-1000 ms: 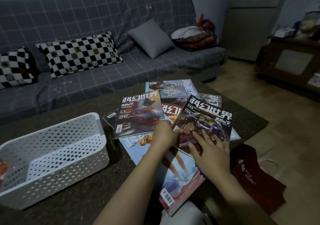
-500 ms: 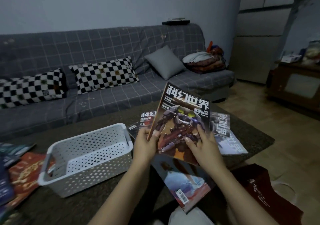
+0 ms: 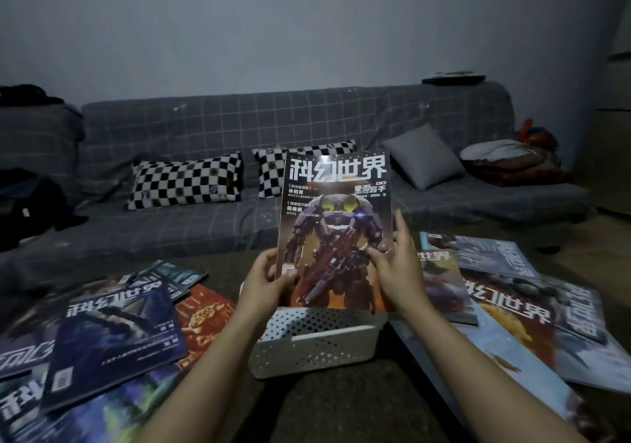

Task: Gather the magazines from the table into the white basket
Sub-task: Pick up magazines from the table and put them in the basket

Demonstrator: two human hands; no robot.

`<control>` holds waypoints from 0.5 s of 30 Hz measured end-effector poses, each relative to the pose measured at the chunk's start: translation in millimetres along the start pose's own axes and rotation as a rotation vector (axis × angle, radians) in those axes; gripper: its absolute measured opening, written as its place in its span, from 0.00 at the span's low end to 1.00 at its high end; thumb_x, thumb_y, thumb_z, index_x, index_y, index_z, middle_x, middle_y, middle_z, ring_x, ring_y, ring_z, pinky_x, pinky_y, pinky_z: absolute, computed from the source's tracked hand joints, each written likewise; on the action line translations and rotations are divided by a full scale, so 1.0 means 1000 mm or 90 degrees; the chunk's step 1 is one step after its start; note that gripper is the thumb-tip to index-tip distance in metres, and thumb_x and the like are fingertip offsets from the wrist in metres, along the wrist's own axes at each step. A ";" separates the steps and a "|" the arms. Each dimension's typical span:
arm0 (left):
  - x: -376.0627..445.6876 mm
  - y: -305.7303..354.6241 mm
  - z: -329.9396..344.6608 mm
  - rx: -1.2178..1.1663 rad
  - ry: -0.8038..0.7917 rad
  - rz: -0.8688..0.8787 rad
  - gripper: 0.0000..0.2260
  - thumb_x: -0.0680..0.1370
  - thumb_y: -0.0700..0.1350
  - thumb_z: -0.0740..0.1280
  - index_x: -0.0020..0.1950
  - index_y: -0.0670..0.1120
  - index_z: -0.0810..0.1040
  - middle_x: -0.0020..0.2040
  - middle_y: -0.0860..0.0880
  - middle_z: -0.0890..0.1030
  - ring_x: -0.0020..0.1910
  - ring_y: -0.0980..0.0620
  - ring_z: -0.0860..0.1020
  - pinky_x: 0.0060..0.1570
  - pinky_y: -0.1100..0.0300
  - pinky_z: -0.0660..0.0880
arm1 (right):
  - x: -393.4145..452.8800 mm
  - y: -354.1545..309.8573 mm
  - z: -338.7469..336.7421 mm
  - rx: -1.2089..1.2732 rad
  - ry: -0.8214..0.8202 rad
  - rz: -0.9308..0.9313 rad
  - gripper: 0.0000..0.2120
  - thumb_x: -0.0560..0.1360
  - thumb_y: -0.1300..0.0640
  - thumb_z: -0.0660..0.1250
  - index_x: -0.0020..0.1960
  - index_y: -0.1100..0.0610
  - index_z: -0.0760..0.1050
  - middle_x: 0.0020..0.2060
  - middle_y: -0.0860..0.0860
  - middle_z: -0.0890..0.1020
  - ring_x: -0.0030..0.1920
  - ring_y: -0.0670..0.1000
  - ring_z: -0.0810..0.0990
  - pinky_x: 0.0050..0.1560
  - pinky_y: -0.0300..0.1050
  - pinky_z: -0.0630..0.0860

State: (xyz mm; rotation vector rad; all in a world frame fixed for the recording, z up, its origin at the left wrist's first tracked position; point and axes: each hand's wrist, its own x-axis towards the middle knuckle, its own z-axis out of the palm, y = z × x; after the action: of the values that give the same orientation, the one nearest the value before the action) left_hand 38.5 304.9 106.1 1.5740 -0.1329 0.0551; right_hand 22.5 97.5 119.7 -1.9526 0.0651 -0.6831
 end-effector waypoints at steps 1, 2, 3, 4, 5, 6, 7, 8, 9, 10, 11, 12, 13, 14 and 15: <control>0.007 -0.002 -0.008 0.029 0.007 -0.009 0.14 0.76 0.34 0.67 0.52 0.53 0.73 0.48 0.50 0.83 0.46 0.52 0.82 0.43 0.56 0.79 | 0.005 0.002 0.010 0.014 -0.015 0.010 0.31 0.74 0.63 0.68 0.73 0.54 0.58 0.66 0.53 0.71 0.63 0.50 0.72 0.56 0.36 0.69; 0.015 -0.004 -0.014 0.065 0.025 -0.013 0.15 0.75 0.34 0.68 0.51 0.53 0.73 0.48 0.50 0.82 0.47 0.52 0.81 0.45 0.55 0.79 | 0.010 0.005 0.021 0.030 -0.026 0.021 0.26 0.73 0.63 0.68 0.68 0.54 0.63 0.61 0.54 0.75 0.61 0.52 0.75 0.55 0.42 0.72; 0.022 -0.008 -0.018 0.110 0.050 -0.016 0.15 0.74 0.34 0.69 0.51 0.52 0.73 0.48 0.50 0.82 0.46 0.51 0.81 0.45 0.55 0.79 | 0.014 0.008 0.030 0.042 -0.035 0.038 0.21 0.73 0.63 0.67 0.63 0.53 0.66 0.57 0.54 0.78 0.57 0.54 0.78 0.52 0.45 0.74; 0.028 -0.014 -0.021 0.163 0.071 -0.019 0.15 0.72 0.34 0.71 0.50 0.51 0.73 0.47 0.50 0.81 0.45 0.52 0.80 0.43 0.57 0.78 | 0.019 0.011 0.038 0.037 -0.045 0.058 0.17 0.73 0.64 0.67 0.58 0.52 0.67 0.53 0.53 0.79 0.54 0.54 0.79 0.51 0.47 0.76; 0.034 -0.019 -0.022 0.217 0.087 -0.024 0.15 0.71 0.34 0.72 0.49 0.51 0.73 0.45 0.52 0.80 0.42 0.55 0.80 0.39 0.62 0.77 | 0.022 0.016 0.045 0.021 -0.057 0.079 0.15 0.73 0.63 0.67 0.55 0.52 0.68 0.51 0.53 0.80 0.51 0.54 0.80 0.50 0.50 0.77; 0.037 -0.025 -0.023 0.271 0.101 -0.033 0.15 0.70 0.35 0.73 0.47 0.51 0.72 0.42 0.53 0.80 0.38 0.58 0.78 0.32 0.69 0.74 | 0.025 0.021 0.051 -0.004 -0.073 0.101 0.13 0.73 0.63 0.67 0.53 0.52 0.68 0.50 0.53 0.80 0.49 0.54 0.80 0.48 0.52 0.78; 0.041 -0.032 -0.023 0.328 0.112 -0.040 0.15 0.70 0.35 0.74 0.44 0.51 0.72 0.40 0.54 0.79 0.35 0.61 0.76 0.25 0.73 0.69 | 0.026 0.027 0.056 -0.026 -0.089 0.122 0.12 0.73 0.63 0.68 0.52 0.51 0.69 0.48 0.52 0.81 0.46 0.53 0.81 0.46 0.53 0.79; 0.043 -0.039 -0.024 0.383 0.116 -0.044 0.15 0.69 0.36 0.74 0.42 0.51 0.70 0.38 0.55 0.78 0.33 0.63 0.74 0.22 0.73 0.67 | 0.026 0.032 0.061 -0.048 -0.102 0.138 0.12 0.73 0.63 0.68 0.51 0.51 0.69 0.47 0.52 0.82 0.44 0.53 0.81 0.44 0.52 0.80; 0.045 -0.046 -0.024 0.431 0.115 -0.045 0.16 0.69 0.36 0.74 0.41 0.51 0.69 0.37 0.55 0.77 0.32 0.64 0.73 0.22 0.72 0.67 | 0.025 0.038 0.065 -0.072 -0.108 0.145 0.13 0.73 0.62 0.69 0.52 0.52 0.69 0.46 0.52 0.82 0.42 0.52 0.81 0.42 0.50 0.79; 0.047 -0.050 -0.024 0.475 0.111 -0.049 0.16 0.69 0.37 0.74 0.41 0.50 0.68 0.37 0.56 0.75 0.33 0.62 0.72 0.22 0.70 0.66 | 0.025 0.042 0.068 -0.100 -0.110 0.142 0.14 0.72 0.62 0.70 0.53 0.53 0.70 0.46 0.52 0.82 0.42 0.52 0.80 0.41 0.48 0.78; 0.049 -0.052 -0.023 0.520 0.105 -0.054 0.15 0.69 0.38 0.73 0.43 0.49 0.68 0.40 0.55 0.75 0.35 0.59 0.73 0.25 0.69 0.65 | 0.024 0.046 0.071 -0.125 -0.112 0.135 0.15 0.72 0.62 0.70 0.54 0.53 0.70 0.47 0.53 0.82 0.42 0.52 0.79 0.41 0.46 0.76; 0.050 -0.054 -0.022 0.563 0.096 -0.063 0.14 0.70 0.39 0.73 0.47 0.46 0.68 0.43 0.52 0.75 0.40 0.54 0.75 0.30 0.67 0.66 | 0.024 0.049 0.073 -0.145 -0.117 0.130 0.16 0.72 0.62 0.70 0.56 0.54 0.70 0.48 0.53 0.82 0.42 0.52 0.79 0.40 0.45 0.76; 0.051 -0.055 -0.021 0.602 0.088 -0.070 0.15 0.70 0.39 0.72 0.51 0.43 0.68 0.47 0.48 0.76 0.45 0.49 0.76 0.35 0.64 0.68 | 0.024 0.050 0.076 -0.159 -0.124 0.130 0.17 0.72 0.63 0.69 0.58 0.54 0.70 0.49 0.54 0.82 0.41 0.50 0.79 0.39 0.44 0.75; 0.052 -0.057 -0.019 0.634 0.083 -0.074 0.16 0.71 0.38 0.71 0.53 0.41 0.68 0.51 0.44 0.77 0.50 0.45 0.77 0.40 0.62 0.70 | 0.024 0.052 0.078 -0.171 -0.131 0.132 0.17 0.73 0.64 0.68 0.60 0.54 0.70 0.51 0.55 0.81 0.38 0.46 0.78 0.36 0.43 0.74; 0.052 -0.059 -0.017 0.655 0.081 -0.073 0.15 0.72 0.37 0.69 0.54 0.39 0.68 0.53 0.42 0.77 0.53 0.43 0.77 0.43 0.60 0.71 | 0.024 0.055 0.081 -0.182 -0.133 0.132 0.17 0.74 0.66 0.66 0.60 0.54 0.70 0.51 0.55 0.81 0.35 0.41 0.76 0.34 0.42 0.73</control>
State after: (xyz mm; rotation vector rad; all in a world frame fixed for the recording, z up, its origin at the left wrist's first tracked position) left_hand 97.6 320.0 54.2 2.5938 0.1128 0.1502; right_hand 95.8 129.5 58.2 -2.2428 0.2441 -0.3449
